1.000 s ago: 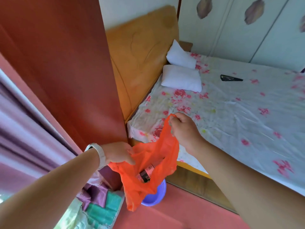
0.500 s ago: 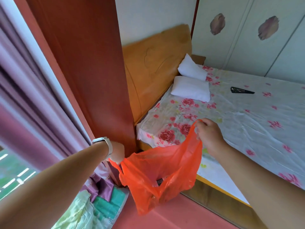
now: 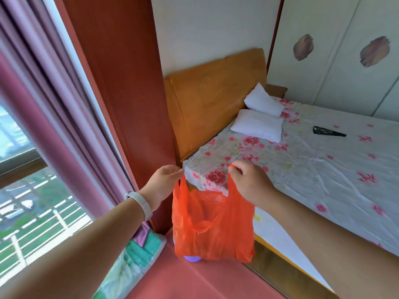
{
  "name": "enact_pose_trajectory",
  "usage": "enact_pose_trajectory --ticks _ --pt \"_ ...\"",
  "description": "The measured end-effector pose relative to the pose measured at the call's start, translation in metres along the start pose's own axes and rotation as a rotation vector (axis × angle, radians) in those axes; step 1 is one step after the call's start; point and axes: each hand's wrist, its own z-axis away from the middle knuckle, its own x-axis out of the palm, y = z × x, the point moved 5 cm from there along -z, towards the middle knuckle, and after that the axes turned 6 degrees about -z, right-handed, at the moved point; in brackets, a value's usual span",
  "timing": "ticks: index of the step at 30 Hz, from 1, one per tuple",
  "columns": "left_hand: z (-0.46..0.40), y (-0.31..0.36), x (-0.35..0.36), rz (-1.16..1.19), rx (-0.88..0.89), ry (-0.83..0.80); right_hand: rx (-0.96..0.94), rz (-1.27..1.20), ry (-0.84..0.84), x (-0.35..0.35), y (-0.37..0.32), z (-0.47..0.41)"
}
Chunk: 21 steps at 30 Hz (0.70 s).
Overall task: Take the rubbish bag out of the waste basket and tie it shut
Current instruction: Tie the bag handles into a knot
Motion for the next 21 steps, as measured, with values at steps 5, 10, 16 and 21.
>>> enact_pose_trajectory --ticks 5,10,16,21 --pt "0.037 0.02 0.013 0.303 0.076 -0.039 -0.121 0.056 0.048 -0.025 -0.033 0.016" --pt "0.055 0.04 0.021 0.364 0.049 -0.141 -0.142 0.078 0.045 -0.031 -0.06 0.022" --pt "0.076 0.057 0.009 0.457 0.045 -0.276 -0.081 0.092 0.03 -0.032 -0.097 0.03" --pt "0.091 0.053 -0.001 0.574 0.038 -0.386 -0.092 0.085 0.006 -0.024 -0.128 0.035"
